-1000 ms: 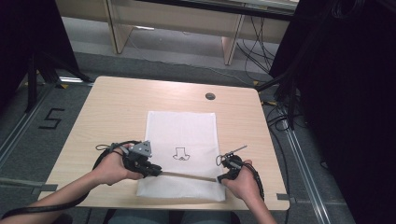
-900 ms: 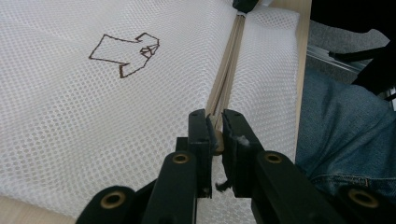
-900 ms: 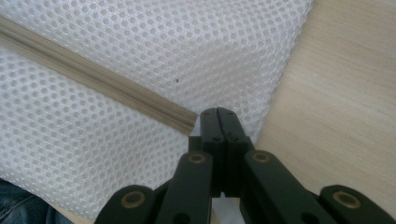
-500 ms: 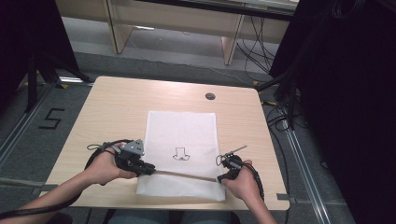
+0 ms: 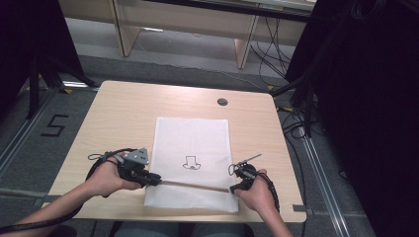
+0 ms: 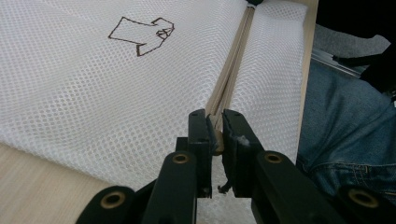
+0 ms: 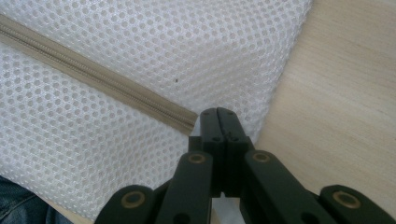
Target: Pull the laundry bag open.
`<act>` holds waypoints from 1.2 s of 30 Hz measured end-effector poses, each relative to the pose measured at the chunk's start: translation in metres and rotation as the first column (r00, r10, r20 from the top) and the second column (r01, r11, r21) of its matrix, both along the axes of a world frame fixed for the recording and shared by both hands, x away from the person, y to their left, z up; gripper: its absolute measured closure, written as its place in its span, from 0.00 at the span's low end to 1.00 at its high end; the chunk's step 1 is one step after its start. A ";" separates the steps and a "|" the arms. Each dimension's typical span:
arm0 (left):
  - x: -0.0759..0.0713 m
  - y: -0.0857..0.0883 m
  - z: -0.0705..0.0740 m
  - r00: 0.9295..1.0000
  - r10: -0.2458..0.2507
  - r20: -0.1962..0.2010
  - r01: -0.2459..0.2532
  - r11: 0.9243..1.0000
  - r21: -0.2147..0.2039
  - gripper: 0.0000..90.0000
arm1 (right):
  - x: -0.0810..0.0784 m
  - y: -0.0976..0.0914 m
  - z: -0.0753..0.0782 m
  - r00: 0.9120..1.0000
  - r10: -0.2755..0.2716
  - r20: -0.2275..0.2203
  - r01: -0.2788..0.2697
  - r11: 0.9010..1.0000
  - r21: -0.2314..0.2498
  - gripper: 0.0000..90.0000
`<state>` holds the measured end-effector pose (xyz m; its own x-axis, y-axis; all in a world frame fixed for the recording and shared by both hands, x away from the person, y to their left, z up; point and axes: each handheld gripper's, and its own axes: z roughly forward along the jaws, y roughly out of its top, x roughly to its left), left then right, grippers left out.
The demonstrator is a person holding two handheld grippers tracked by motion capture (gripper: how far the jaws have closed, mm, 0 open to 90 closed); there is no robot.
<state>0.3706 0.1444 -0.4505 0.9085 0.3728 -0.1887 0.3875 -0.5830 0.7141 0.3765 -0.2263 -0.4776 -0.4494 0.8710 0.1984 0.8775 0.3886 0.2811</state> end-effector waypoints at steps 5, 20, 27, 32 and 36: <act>0.000 0.004 0.000 1.000 0.013 -0.005 -0.013 1.000 0.007 0.91 | 0.000 0.000 -0.001 1.000 0.006 0.015 -0.006 1.000 -0.004 1.00; -0.002 0.041 -0.004 0.996 0.085 -0.015 -0.085 0.996 0.021 0.91 | 0.000 0.000 0.000 1.000 -0.006 0.010 0.006 1.000 -0.019 1.00; -0.004 0.050 -0.015 0.994 0.105 -0.031 -0.105 0.994 0.014 0.91 | 0.000 0.000 0.000 1.000 -0.005 0.012 0.005 1.000 -0.021 1.00; 0.002 0.048 -0.027 0.991 0.132 -0.012 -0.132 0.990 0.051 0.91 | -0.001 0.002 -0.001 1.000 -0.007 0.021 0.008 0.999 -0.042 1.00; 0.003 0.044 -0.038 0.983 0.183 -0.027 -0.181 0.982 0.051 0.91 | -0.002 0.002 0.000 1.000 -0.001 0.022 0.002 0.999 -0.033 1.00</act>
